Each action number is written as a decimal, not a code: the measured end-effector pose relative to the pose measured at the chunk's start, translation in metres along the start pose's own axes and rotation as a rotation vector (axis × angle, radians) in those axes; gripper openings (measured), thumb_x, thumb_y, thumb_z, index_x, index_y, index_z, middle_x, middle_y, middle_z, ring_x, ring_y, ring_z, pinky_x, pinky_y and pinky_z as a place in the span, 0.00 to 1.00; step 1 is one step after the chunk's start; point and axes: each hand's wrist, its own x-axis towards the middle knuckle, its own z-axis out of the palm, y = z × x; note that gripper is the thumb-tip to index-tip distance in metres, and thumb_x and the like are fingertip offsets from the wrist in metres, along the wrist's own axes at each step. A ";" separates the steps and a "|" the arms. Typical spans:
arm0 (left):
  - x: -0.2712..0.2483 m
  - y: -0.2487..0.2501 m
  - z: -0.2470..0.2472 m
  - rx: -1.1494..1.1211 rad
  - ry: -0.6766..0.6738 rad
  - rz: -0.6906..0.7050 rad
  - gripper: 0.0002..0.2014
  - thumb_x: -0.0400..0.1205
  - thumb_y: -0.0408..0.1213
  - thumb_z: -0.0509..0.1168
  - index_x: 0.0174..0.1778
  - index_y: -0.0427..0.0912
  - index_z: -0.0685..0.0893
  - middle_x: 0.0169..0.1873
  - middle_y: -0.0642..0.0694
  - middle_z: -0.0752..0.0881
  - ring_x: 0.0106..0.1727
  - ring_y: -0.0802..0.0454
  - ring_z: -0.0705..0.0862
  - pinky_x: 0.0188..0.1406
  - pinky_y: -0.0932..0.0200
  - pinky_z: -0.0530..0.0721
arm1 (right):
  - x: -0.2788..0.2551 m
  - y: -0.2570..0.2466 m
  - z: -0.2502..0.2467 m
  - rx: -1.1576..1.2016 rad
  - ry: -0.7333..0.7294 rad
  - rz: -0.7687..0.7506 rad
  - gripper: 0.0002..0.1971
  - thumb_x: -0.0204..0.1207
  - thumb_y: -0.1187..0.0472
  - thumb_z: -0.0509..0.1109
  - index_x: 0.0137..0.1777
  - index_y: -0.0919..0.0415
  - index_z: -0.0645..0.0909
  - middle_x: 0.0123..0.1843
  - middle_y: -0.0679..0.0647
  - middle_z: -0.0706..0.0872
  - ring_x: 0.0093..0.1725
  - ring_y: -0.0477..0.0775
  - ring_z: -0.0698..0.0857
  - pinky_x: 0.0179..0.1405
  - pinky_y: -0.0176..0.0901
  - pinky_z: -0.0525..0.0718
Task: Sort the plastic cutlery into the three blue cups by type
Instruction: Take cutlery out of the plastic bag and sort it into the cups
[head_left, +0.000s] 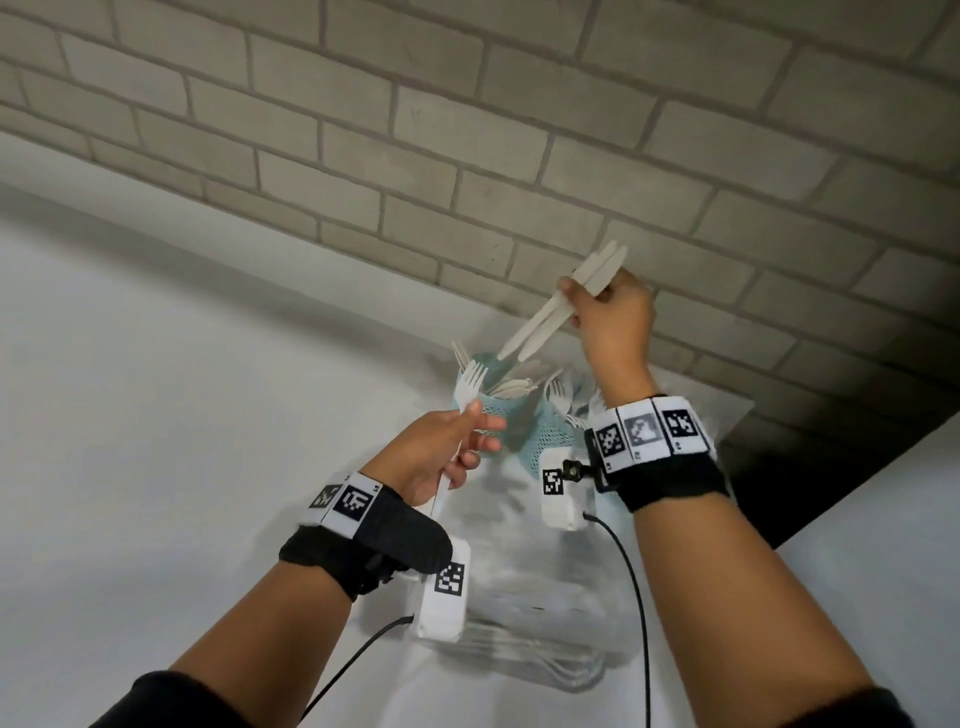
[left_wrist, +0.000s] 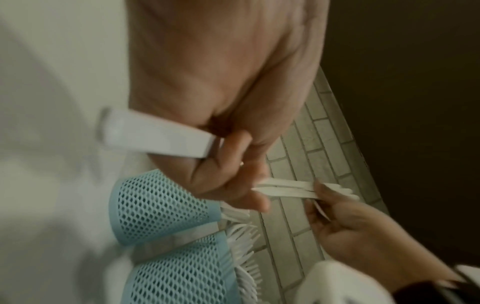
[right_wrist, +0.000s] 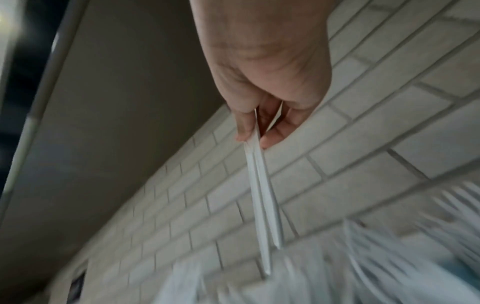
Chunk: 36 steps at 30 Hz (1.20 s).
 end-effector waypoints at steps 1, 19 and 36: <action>0.000 -0.001 -0.001 -0.012 0.004 -0.005 0.18 0.87 0.50 0.52 0.50 0.42 0.83 0.30 0.50 0.78 0.20 0.63 0.67 0.14 0.74 0.59 | -0.005 0.012 0.010 -0.063 -0.042 -0.009 0.04 0.72 0.62 0.75 0.45 0.61 0.84 0.43 0.56 0.88 0.44 0.57 0.87 0.48 0.55 0.87; 0.001 -0.006 -0.001 -0.001 0.033 0.094 0.16 0.88 0.44 0.51 0.60 0.42 0.81 0.32 0.49 0.74 0.27 0.58 0.66 0.20 0.70 0.63 | -0.024 0.043 0.037 -0.816 -0.419 -0.248 0.17 0.85 0.55 0.52 0.65 0.56 0.79 0.70 0.55 0.79 0.71 0.61 0.66 0.64 0.52 0.67; -0.005 -0.031 0.044 0.623 -0.195 0.092 0.14 0.85 0.41 0.60 0.54 0.36 0.86 0.32 0.52 0.82 0.28 0.62 0.76 0.26 0.74 0.74 | -0.051 0.037 -0.089 -0.086 0.269 0.016 0.08 0.85 0.58 0.57 0.51 0.53 0.79 0.43 0.57 0.84 0.38 0.55 0.84 0.30 0.36 0.80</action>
